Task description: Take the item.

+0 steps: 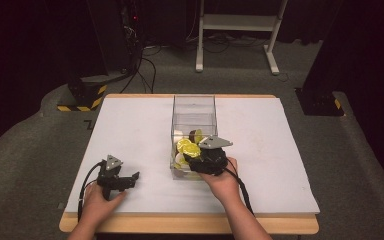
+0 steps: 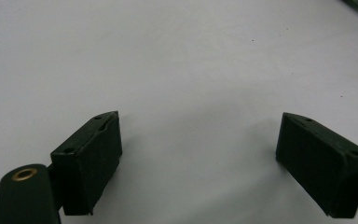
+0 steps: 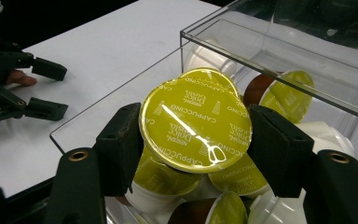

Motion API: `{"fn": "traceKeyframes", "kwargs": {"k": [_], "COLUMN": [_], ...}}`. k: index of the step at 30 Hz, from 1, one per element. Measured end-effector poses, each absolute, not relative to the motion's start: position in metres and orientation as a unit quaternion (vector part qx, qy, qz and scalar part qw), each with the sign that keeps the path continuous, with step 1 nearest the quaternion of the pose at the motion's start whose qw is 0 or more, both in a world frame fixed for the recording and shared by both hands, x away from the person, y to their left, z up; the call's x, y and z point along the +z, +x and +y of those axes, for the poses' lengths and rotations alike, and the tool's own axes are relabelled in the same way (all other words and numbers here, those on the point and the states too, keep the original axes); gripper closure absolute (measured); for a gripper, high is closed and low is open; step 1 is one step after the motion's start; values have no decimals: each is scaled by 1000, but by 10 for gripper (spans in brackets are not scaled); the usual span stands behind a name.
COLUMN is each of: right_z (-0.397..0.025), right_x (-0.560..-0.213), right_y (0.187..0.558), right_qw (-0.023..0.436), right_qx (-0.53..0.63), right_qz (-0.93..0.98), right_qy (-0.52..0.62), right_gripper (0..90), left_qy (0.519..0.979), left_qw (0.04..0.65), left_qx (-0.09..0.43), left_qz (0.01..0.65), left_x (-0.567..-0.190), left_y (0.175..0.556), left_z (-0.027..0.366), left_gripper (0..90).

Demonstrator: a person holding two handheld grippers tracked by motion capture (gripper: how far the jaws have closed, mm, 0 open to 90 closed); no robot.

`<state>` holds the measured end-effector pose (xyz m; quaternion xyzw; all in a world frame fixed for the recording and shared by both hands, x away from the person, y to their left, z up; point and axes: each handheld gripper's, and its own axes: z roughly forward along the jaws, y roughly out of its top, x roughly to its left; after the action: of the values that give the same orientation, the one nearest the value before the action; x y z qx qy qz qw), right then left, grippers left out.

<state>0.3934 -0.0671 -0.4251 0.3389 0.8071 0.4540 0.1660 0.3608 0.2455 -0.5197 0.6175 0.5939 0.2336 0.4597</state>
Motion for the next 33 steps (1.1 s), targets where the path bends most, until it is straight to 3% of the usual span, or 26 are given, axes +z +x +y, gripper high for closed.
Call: {"fn": "traceKeyframes", "kwargs": {"k": [33], "right_z": [-84], "right_x": [-415], "right_y": [377], "right_qw": [190], "right_qx": [475], "right_qz": [789], "right_qy": [339], "right_gripper": [377], "left_qy": [618], "left_qw": [460], "left_qx": [234], "left_qz": [594], "left_x": [-520], "left_y": [361], "left_z": [246], "left_gripper": [145]}}
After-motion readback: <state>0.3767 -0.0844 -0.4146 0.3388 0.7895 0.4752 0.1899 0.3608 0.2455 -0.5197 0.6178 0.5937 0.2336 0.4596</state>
